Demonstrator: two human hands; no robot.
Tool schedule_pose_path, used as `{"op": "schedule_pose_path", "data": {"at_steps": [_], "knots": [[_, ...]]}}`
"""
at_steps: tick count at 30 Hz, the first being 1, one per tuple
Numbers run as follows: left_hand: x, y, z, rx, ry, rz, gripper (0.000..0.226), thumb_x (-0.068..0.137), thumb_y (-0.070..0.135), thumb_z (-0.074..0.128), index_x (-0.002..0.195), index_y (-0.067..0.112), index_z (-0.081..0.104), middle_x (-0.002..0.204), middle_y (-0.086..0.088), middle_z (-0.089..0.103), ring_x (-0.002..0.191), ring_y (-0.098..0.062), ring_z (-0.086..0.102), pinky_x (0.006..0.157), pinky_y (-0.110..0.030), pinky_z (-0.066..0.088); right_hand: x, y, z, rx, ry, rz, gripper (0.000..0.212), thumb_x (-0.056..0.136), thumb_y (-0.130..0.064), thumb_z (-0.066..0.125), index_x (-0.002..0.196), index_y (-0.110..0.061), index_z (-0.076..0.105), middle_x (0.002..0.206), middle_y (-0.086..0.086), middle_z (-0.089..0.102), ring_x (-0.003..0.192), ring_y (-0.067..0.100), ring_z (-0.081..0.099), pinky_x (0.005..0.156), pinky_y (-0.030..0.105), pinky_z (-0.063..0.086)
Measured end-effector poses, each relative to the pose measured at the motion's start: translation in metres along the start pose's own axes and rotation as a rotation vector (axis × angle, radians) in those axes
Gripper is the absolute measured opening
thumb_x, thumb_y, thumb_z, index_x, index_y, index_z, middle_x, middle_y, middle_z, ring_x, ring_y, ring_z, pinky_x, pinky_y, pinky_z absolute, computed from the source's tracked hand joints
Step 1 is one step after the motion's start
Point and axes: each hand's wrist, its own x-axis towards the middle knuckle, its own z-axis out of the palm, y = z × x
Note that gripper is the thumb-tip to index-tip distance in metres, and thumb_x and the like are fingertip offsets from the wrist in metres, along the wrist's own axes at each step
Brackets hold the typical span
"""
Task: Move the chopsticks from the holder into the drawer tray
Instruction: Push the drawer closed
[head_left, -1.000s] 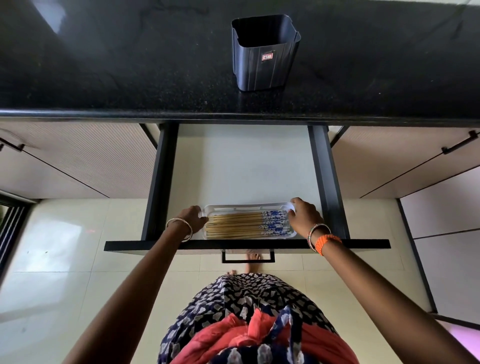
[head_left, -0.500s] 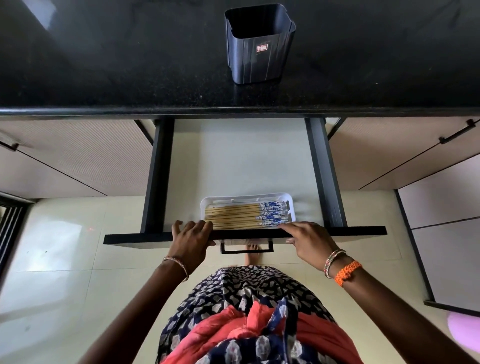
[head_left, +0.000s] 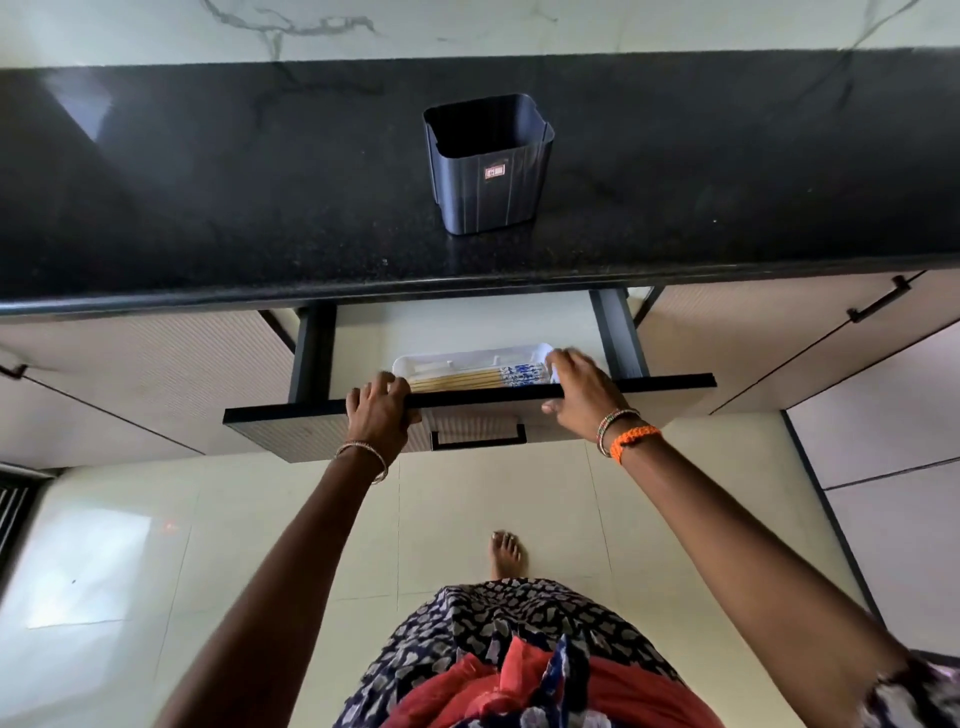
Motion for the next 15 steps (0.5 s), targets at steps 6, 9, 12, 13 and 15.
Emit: {"op": "schedule_pose_path", "data": {"at_steps": [6,9,12,13,15], "knots": [[0.054,0.008,-0.032,0.022,0.190,-0.054,0.106,0.070,0.029,0.078,0.147,0.008,0.009,0.156,-0.022,0.005,0.142,-0.043,0.010,0.112,-0.055,0.021,0.061,0.006,-0.030,-0.300,0.220,0.037,0.136,0.051,-0.042,0.087,0.149,-0.005,0.001,0.158,0.021,0.009,0.146,0.039,0.008,0.115,0.059,0.009],[0.083,0.016,-0.050,0.184,0.218,0.006,0.105,0.074,0.033,0.073,0.148,0.007,0.003,0.157,-0.017,0.007,0.145,-0.037,0.005,0.115,-0.053,0.013,0.091,0.007,-0.046,-0.408,0.200,0.015,0.136,0.054,-0.049,0.083,0.148,0.000,-0.002,0.158,0.023,0.005,0.147,0.038,0.004,0.116,0.057,0.002],[0.103,0.022,-0.057,0.312,0.163,0.017,0.094,0.079,0.028,0.070,0.146,0.004,0.008,0.155,-0.016,0.016,0.144,-0.033,0.011,0.117,-0.053,0.008,0.113,0.006,-0.050,-0.508,0.135,0.018,0.116,0.069,-0.043,0.075,0.147,0.003,0.003,0.157,0.023,0.012,0.147,0.036,0.007,0.117,0.055,0.003],[0.107,0.024,-0.057,0.333,0.163,0.012,0.092,0.078,0.027,0.070,0.145,0.003,0.012,0.153,-0.017,0.020,0.142,-0.033,0.017,0.117,-0.053,0.008,0.118,0.007,-0.047,-0.526,0.133,0.016,0.105,0.075,-0.037,0.073,0.147,0.003,0.007,0.156,0.023,0.017,0.146,0.035,0.012,0.118,0.055,0.005],[0.114,0.024,-0.057,0.344,0.195,-0.005,0.086,0.076,0.025,0.072,0.141,0.003,0.021,0.148,-0.019,0.028,0.136,-0.034,0.027,0.117,-0.052,0.013,0.124,0.009,-0.041,-0.513,0.139,0.020,0.087,0.082,-0.024,0.068,0.145,0.002,0.015,0.153,0.022,0.024,0.144,0.034,0.020,0.118,0.053,0.013]]}}
